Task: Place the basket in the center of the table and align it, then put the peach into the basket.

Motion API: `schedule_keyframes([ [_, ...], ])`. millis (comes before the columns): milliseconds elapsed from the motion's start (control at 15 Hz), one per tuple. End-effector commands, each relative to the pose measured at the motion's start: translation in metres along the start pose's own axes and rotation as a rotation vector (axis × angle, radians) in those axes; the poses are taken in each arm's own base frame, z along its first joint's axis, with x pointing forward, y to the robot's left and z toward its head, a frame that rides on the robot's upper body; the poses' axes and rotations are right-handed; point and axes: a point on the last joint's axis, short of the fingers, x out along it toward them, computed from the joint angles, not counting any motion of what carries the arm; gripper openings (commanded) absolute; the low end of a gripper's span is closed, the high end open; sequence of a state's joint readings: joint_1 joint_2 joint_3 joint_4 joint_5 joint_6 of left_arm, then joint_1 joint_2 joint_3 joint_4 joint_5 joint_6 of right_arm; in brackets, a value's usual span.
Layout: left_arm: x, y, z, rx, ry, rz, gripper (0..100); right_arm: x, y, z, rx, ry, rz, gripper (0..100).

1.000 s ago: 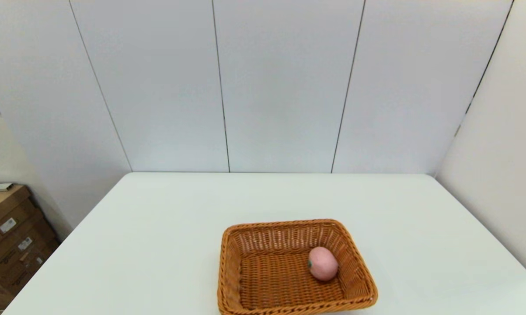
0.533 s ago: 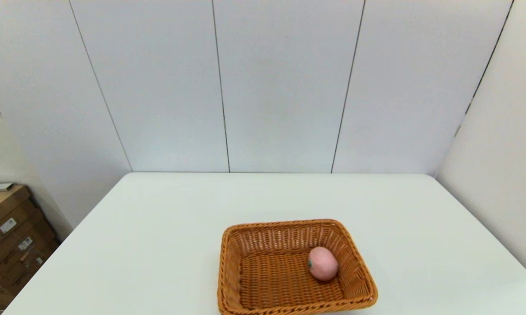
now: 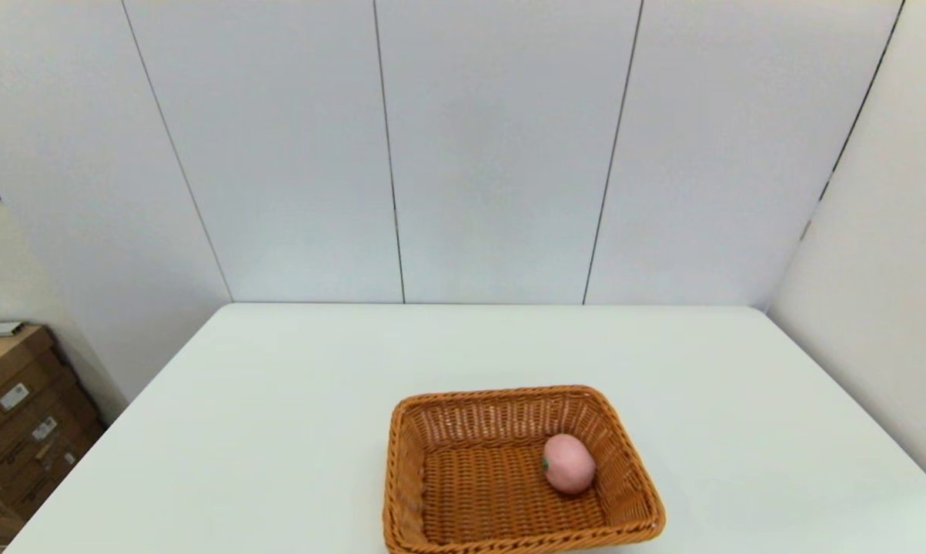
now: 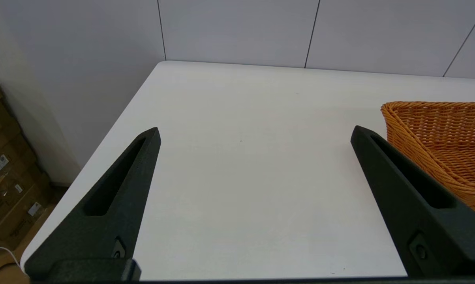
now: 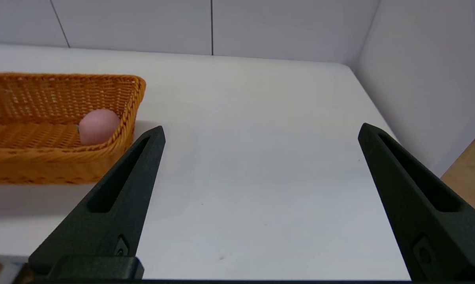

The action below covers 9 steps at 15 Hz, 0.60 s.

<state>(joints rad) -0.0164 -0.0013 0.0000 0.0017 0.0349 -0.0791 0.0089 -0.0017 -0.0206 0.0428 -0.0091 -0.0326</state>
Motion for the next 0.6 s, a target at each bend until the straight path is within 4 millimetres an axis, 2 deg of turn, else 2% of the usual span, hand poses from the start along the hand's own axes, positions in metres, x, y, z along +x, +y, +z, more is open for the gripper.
schedule_keyframes([
  [67, 0.0, 0.0, 0.0, -0.001, 0.0, 0.0, 100, 0.0001, -0.0001, -0.0005, 0.025, 0.004, -0.003, 100],
  [600, 0.0, 0.0, 0.0, -0.001, 0.0, 0.0, 100, 0.0001, -0.0001, -0.0005, 0.039, 0.004, -0.006, 100],
])
